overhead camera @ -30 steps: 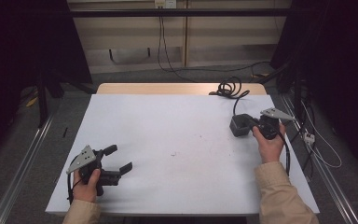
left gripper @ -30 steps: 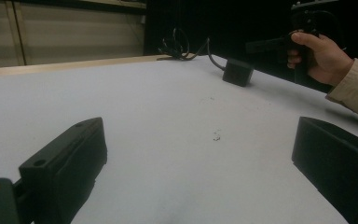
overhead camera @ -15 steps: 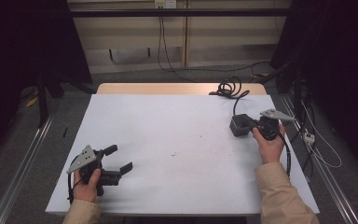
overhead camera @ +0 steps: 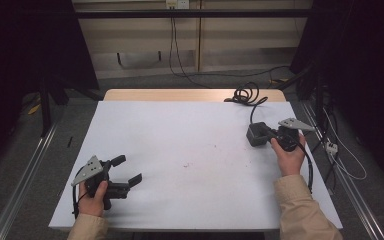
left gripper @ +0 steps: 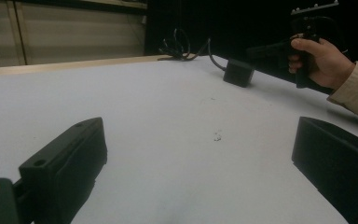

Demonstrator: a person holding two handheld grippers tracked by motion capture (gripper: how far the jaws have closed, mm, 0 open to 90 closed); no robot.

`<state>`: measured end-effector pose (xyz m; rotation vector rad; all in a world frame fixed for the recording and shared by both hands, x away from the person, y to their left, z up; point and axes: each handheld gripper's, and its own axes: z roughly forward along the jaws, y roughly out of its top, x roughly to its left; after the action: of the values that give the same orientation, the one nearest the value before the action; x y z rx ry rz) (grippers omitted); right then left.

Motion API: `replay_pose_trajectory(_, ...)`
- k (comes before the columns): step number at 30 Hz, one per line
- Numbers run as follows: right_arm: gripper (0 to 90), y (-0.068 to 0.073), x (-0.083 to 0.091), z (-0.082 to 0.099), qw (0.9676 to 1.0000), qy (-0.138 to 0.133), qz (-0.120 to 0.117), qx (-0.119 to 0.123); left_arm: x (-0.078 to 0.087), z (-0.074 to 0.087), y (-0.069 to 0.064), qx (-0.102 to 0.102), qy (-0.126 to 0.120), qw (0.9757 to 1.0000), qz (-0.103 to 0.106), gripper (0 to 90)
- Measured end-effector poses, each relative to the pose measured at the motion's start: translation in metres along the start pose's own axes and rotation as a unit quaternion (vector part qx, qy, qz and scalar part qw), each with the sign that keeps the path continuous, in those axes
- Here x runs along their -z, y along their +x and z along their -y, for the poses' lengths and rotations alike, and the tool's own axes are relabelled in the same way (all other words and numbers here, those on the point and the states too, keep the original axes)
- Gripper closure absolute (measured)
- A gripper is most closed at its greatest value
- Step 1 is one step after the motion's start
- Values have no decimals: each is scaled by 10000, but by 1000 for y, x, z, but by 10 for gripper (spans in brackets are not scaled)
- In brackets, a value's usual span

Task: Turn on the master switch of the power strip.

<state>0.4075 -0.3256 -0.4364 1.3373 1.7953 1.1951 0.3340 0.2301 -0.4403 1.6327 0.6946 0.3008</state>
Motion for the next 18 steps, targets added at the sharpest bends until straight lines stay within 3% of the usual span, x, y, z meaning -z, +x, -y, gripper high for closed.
replay_pose_trajectory(18,900,1,-1,3,10000,-37,19,37,1,0,-1,-28,-2,10000,-3,28)
